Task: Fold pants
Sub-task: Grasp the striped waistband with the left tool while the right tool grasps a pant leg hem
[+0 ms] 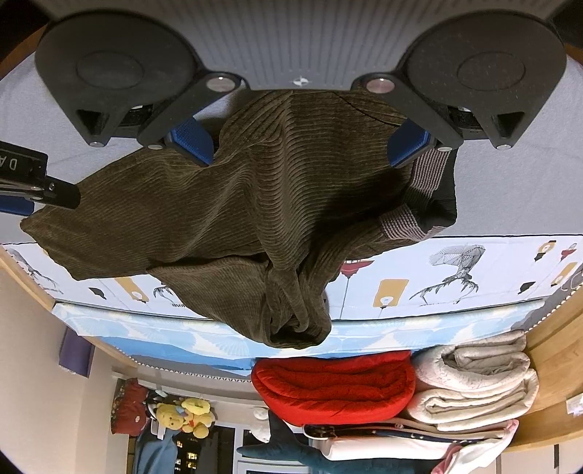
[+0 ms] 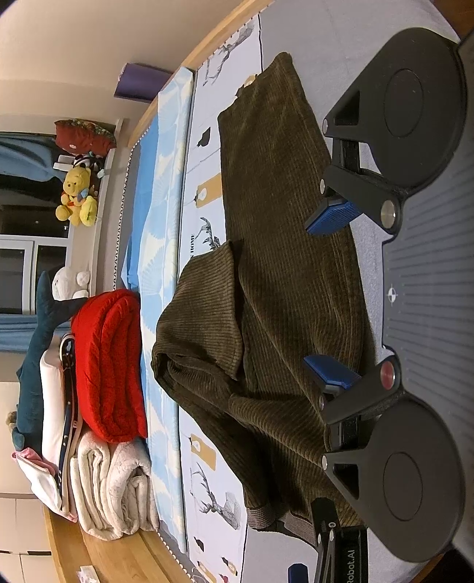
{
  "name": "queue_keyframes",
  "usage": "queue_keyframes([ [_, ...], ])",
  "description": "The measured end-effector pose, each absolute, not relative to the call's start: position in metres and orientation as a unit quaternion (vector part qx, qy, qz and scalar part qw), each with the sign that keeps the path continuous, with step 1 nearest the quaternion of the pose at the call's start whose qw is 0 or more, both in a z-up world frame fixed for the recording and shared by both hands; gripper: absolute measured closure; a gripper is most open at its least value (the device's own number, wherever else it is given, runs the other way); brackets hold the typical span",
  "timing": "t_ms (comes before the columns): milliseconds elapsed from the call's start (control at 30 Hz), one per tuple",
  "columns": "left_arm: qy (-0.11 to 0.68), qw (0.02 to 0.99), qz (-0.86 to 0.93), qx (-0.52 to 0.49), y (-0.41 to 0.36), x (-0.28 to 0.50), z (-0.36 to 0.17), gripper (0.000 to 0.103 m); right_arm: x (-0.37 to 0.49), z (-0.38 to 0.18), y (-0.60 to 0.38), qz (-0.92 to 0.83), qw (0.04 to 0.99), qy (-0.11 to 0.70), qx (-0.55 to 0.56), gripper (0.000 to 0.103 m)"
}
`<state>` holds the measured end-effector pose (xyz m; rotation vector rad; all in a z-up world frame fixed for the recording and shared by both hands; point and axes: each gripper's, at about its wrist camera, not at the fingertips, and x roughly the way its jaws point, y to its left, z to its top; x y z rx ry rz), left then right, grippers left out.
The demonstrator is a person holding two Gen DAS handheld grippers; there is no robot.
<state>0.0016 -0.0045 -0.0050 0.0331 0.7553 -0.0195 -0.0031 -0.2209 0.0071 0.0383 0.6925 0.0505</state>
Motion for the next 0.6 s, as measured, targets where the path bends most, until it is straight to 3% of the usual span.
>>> queue_keyframes([
  [200, 0.380, 0.925, -0.012, 0.019, -0.003, 0.000, -0.002, 0.004, -0.002, 0.008, -0.222, 0.009, 0.941, 0.338, 0.022, 0.028],
  [267, 0.375, 0.926, -0.022, 0.021, -0.002, -0.002, 0.000, 0.022, -0.002, 0.009, -0.227, 0.001, 0.941, 0.337, 0.035, 0.028],
  [300, 0.374, 0.927, -0.027, 0.026, -0.003, -0.002, 0.002, 0.041, -0.002, 0.011, -0.231, -0.003, 0.942, 0.333, 0.044, 0.030],
  [333, 0.376, 0.925, -0.032, 0.035, -0.003, -0.003, 0.004, 0.062, -0.002, 0.013, -0.234, -0.006, 0.943, 0.328, 0.051, 0.038],
  [400, 0.364, 0.930, -0.050, 0.015, 0.002, -0.002, 0.008, 0.085, -0.003, 0.017, -0.245, -0.013, 0.948, 0.312, 0.063, 0.049],
  [600, 0.378, 0.921, -0.081, 0.047, 0.025, 0.049, 0.043, 0.085, 0.008, 0.034, -0.290, -0.039, 0.954, 0.275, 0.109, 0.053],
])
